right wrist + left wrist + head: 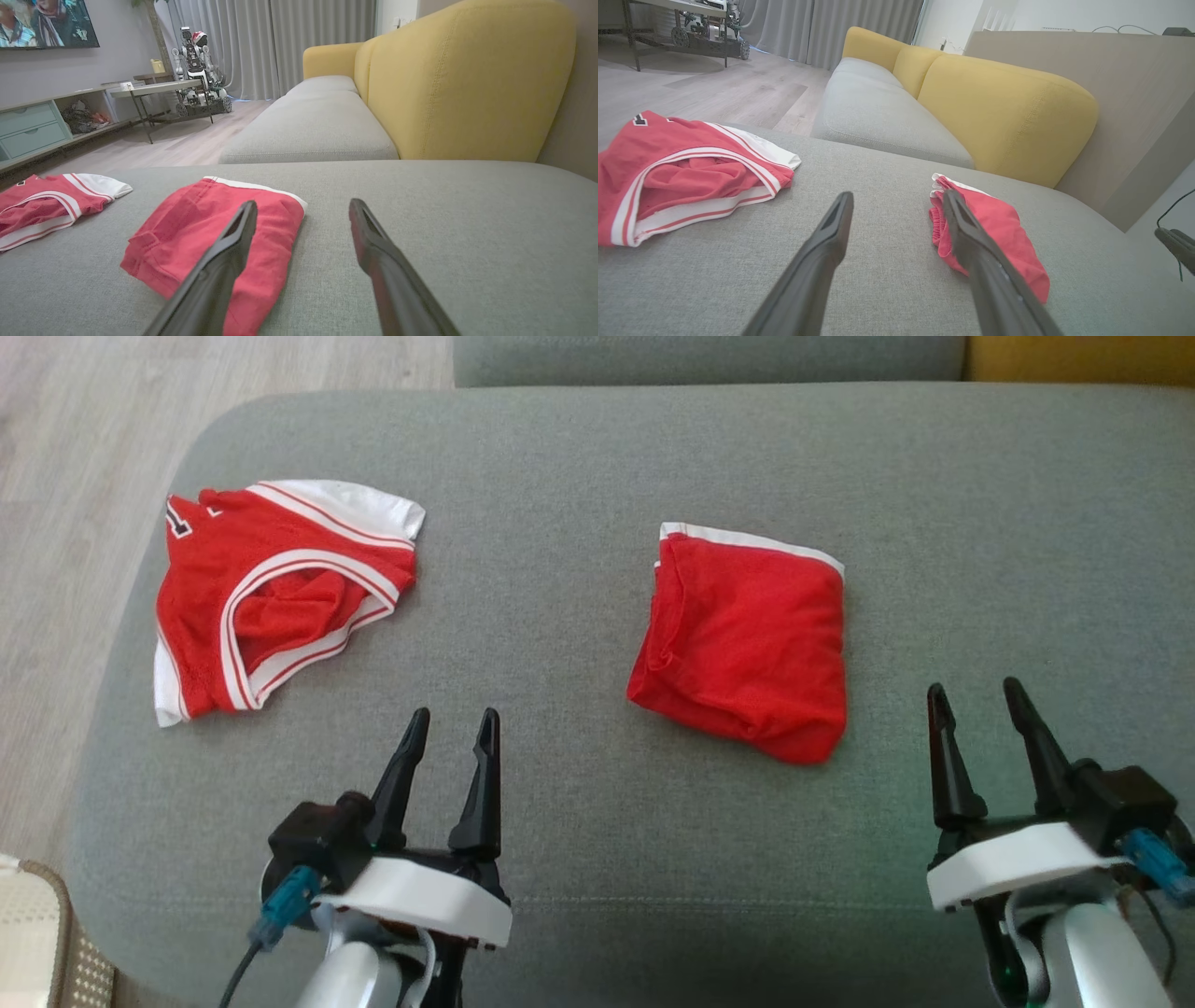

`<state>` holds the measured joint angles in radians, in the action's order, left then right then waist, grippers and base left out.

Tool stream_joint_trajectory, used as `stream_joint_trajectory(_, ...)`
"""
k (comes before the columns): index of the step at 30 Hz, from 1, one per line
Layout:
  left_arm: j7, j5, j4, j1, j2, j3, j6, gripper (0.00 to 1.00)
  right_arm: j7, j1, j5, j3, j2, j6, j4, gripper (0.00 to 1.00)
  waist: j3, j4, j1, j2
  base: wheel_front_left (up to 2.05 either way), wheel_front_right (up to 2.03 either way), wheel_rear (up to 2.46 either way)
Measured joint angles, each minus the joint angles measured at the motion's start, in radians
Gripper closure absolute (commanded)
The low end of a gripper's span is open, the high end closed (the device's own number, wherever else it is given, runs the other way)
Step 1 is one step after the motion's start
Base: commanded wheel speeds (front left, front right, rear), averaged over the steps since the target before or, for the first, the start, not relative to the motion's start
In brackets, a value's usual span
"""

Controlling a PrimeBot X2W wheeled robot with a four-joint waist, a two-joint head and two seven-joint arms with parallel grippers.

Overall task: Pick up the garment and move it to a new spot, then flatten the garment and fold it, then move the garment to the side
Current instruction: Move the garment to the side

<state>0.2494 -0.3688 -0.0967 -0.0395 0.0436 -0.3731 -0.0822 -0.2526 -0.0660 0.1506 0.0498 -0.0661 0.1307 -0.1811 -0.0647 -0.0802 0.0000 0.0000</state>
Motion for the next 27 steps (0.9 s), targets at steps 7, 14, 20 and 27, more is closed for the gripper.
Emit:
stream_joint_trajectory(7,0.0,0.0,0.0,-0.011,0.0,-0.017,0.0,0.0,0.002,-0.073,0.153,-0.027,0.004,0.0,-0.164,0.0,-0.054,-0.015,0.0,0.0,0.0,0.0,0.0)
stream_joint_trajectory(14,0.0,0.0,0.0,-0.058,0.001,-0.048,-0.006,0.0,0.046,-0.257,0.299,-0.044,-0.017,0.0,-0.316,0.0,-0.112,-0.051,0.0,0.0,0.0,0.0,0.0)
stream_joint_trajectory(20,0.0,-0.001,0.0,-0.077,0.0,-0.07,-0.008,0.0,0.078,-0.32,0.383,-0.053,-0.039,0.0,-0.424,0.0,-0.147,-0.083,0.0,0.0,0.0,0.0,0.0)
stream_joint_trajectory(27,0.0,-0.004,0.0,-0.102,0.0,-0.084,-0.02,0.0,0.087,-0.398,0.44,-0.112,-0.066,0.0,-0.516,0.0,-0.185,-0.12,0.0,0.0,0.0,0.0,0.0)
